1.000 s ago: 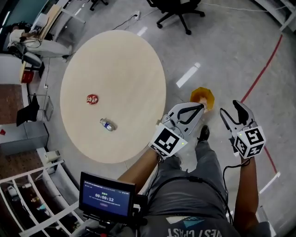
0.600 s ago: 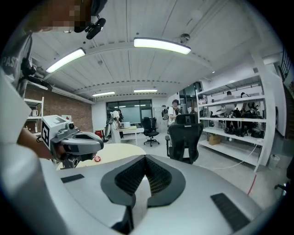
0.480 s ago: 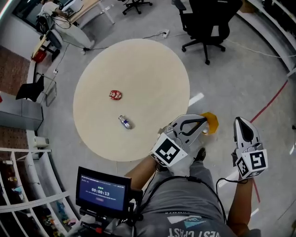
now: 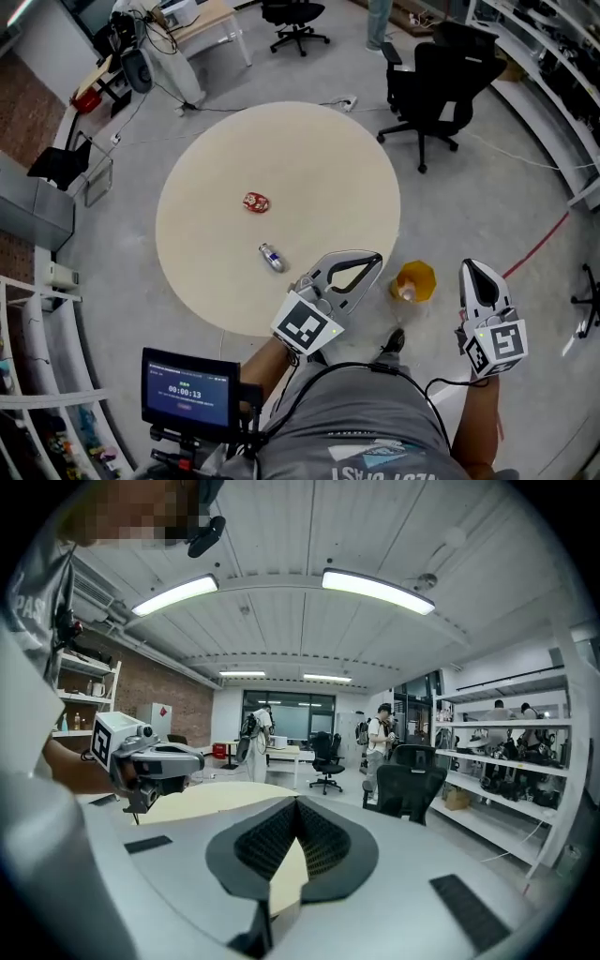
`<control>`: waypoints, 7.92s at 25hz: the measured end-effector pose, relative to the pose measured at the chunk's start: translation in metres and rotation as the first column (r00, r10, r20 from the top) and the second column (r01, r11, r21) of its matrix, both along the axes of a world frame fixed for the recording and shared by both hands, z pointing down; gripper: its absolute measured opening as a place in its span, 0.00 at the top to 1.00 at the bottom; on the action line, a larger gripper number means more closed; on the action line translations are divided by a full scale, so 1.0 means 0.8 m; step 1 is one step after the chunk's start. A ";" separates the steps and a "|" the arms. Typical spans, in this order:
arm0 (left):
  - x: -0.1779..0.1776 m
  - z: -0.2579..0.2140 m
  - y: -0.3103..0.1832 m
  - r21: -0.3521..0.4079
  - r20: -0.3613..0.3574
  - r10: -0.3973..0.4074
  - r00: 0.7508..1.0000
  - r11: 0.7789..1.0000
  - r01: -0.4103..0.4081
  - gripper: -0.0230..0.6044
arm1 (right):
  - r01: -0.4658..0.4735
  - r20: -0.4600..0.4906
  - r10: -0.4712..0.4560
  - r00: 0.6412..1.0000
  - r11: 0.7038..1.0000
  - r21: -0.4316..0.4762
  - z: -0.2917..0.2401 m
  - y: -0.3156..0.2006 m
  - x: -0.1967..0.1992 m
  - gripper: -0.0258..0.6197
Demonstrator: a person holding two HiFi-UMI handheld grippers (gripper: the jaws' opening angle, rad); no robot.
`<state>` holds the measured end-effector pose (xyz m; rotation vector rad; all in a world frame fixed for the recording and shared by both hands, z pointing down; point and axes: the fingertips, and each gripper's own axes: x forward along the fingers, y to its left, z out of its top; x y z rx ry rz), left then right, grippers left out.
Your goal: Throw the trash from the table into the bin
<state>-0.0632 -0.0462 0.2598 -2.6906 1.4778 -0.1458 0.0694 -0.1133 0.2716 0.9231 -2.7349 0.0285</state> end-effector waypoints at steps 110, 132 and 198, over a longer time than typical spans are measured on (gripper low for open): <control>-0.351 0.011 0.296 -0.025 0.050 -0.596 0.802 0.802 0.597 0.90 | 0.793 -0.154 -0.813 0.562 0.583 -0.178 0.004 0.314 -0.510 0.58; -0.209 -0.062 0.272 0.149 0.053 -0.290 0.955 0.948 0.280 0.90 | 0.616 -0.082 -0.613 0.785 0.788 0.003 -0.082 0.307 -0.334 0.58; 0.276 0.330 -0.247 -0.301 -0.058 0.232 0.971 0.923 -0.239 0.90 | 0.001 0.018 0.008 1.000 0.879 -0.478 0.340 -0.178 0.176 0.58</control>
